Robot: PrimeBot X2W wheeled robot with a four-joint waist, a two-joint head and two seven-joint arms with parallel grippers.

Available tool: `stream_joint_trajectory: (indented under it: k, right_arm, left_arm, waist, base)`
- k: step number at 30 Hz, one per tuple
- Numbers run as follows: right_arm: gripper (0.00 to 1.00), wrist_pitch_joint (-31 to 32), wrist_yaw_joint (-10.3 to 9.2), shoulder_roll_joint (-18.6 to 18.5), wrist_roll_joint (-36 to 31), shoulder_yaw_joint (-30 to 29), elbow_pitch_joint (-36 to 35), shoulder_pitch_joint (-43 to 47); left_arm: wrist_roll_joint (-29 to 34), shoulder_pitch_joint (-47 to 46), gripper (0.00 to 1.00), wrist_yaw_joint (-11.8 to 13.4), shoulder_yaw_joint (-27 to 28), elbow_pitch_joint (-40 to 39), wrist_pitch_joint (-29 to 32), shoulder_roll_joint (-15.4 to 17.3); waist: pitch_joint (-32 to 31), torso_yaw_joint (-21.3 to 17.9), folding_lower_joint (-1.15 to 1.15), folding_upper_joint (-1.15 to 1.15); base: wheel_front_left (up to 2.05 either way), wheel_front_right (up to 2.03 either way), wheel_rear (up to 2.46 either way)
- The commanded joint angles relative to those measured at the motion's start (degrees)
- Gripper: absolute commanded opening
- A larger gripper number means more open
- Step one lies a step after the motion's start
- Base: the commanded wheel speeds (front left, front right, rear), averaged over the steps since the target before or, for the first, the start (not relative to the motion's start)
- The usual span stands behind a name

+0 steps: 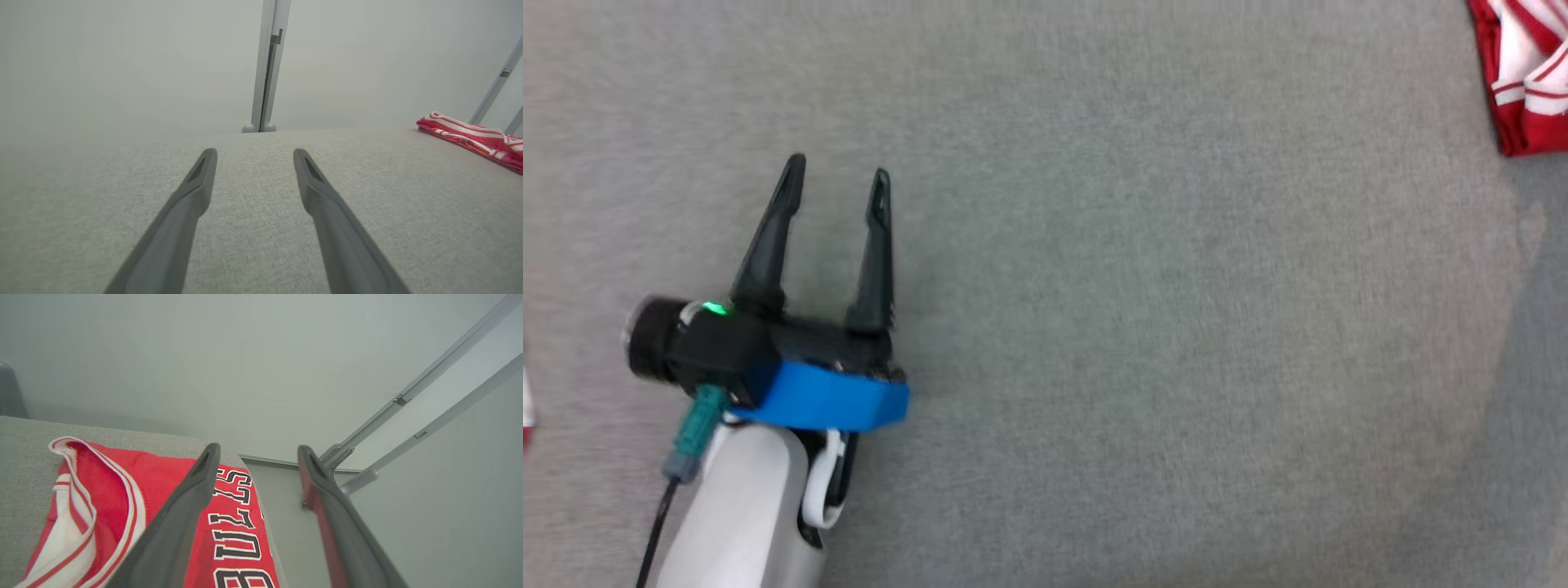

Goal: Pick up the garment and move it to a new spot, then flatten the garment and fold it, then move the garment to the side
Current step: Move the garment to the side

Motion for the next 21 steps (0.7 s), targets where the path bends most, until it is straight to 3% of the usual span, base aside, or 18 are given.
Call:
stream_joint_trajectory:
  k: [1, 6, 12, 21]
  right_arm:
    - [1.0, -0.8, -0.01, 0.3, 0.4, 0.0, 0.4, 1.8]
    - [1.0, -6.3, 0.0, 3.6, 4.3, 3.2, -0.5, 9.2]
    - [1.0, -11.5, -0.01, 11.7, 13.9, 8.2, -7.2, 20.9]
    - [1.0, -12.6, 0.0, 19.4, 15.8, 11.7, -21.0, 39.4]
  left_arm:
    - [-0.3, 0.5, 1.0, -0.1, 0.0, 0.7, -0.4, -0.5]
    - [-1.8, 3.5, 1.0, 0.2, 0.9, 6.1, -1.3, -2.4]
    - [-1.7, 9.7, 1.0, 1.5, 3.2, 7.8, -1.5, -3.0]
    - [-1.5, 16.4, 1.0, 1.5, 5.7, 8.6, -1.5, -3.2]
  waist:
    - [-1.6, 0.0, 0.0, 0.0]
    - [-9.8, 3.5, 0.0, 0.0]
    - [-17.7, 4.9, 0.0, 0.0]
    - [-26.1, 6.8, 0.0, 0.0]
  base:
    - [0.0, 0.0, 0.0]
    - [0.0, 0.0, 0.0]
    - [0.0, 0.0, 0.0]
    - [0.0, 0.0, 0.0]
